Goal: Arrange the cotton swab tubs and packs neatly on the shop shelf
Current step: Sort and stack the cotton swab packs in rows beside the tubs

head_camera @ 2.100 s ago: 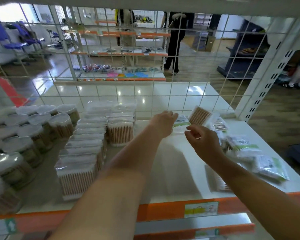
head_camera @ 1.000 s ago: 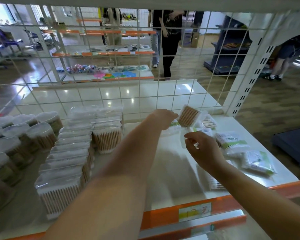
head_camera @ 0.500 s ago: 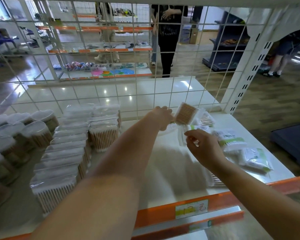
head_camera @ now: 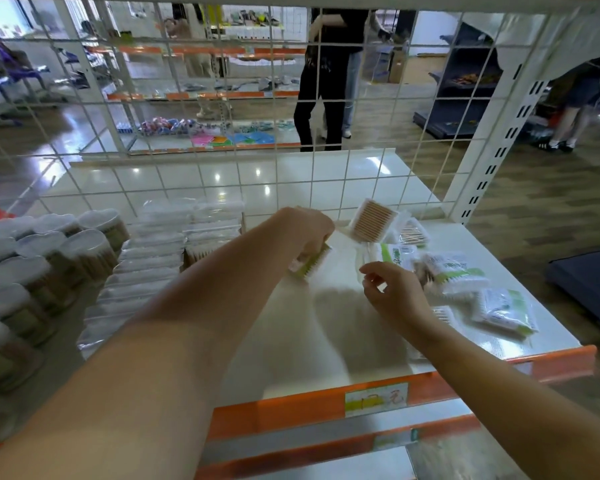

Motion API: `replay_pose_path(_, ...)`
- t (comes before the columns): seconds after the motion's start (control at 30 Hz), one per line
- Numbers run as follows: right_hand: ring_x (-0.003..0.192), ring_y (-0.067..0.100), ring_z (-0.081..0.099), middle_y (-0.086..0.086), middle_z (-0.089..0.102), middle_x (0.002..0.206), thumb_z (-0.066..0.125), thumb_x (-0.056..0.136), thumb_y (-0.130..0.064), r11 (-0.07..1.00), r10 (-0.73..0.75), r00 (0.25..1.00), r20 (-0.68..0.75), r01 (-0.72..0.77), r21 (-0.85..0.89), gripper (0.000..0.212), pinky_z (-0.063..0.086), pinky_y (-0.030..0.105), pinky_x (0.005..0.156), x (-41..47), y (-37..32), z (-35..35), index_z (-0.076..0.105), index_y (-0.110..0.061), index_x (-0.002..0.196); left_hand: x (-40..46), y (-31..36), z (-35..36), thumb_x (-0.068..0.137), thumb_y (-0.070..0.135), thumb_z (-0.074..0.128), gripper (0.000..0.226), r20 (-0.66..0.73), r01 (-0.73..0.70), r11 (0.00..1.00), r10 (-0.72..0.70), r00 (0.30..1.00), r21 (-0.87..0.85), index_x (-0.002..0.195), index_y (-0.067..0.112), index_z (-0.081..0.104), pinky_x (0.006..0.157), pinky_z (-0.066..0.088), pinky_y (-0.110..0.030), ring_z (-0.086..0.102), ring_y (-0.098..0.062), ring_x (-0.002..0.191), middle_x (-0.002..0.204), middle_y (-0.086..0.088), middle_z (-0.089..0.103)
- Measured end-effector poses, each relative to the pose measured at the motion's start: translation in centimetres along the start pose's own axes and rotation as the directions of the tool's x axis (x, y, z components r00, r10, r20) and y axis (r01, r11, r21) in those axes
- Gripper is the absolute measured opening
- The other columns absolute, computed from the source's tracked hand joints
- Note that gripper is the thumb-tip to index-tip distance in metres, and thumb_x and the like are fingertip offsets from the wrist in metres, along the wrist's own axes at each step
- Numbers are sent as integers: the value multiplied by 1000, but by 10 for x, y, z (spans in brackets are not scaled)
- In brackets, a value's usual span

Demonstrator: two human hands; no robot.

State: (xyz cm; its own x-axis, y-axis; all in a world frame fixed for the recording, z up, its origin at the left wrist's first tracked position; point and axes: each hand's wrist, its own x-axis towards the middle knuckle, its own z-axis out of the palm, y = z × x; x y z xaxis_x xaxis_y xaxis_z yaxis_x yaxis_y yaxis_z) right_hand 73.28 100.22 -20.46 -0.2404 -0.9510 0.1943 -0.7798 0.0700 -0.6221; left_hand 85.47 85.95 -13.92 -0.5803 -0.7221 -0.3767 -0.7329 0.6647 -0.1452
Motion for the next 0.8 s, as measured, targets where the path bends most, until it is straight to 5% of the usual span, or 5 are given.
replay_pose_path(0.1,83,8,53,6,67,106,56,86,-4,999,23,1000,-13,-22,27,26,32,10,72,3,-6,0,66,-8,110,-7,-6,5,75,17,71,53,-18,7,993,-9,1000,-121,124,22,52,88,47,-31,52,-20,103,120,-2,53)
replay_pose_path(0.23,84,8,53,5,67,100,54,87,-6,992,67,995,-67,-60,109,26,33,12,74,10,-20,0,66,-8,110,-28,-18,7,79,23,71,42,-81,-13,949,-13,997,-314,118,13,59,74,37,-24,51,-15,94,114,-3,57)
replay_pose_path(0.4,77,20,63,-1,64,78,55,82,-6,934,182,965,-187,-110,340,22,50,34,75,17,-47,6,68,-15,97,-55,-26,9,80,16,70,30,-176,3,717,-175,969,-697,106,9,58,60,47,-21,57,-20,90,106,-9,59)
replay_pose_path(0.67,85,23,66,8,68,96,55,86,-11,871,184,976,-120,-105,480,25,54,39,79,20,-89,-1,65,-7,108,-84,9,26,84,23,66,19,-229,-82,267,-588,776,-960,93,12,55,69,57,-32,58,-16,78,81,0,56)
replay_pose_path(0.8,81,30,66,14,68,81,51,88,-13,930,74,991,-112,-27,367,21,55,43,73,15,-102,-8,68,-1,86,-94,27,37,83,32,67,26,-260,-134,232,-680,686,-963,92,13,52,59,49,-27,53,-13,70,73,6,51)
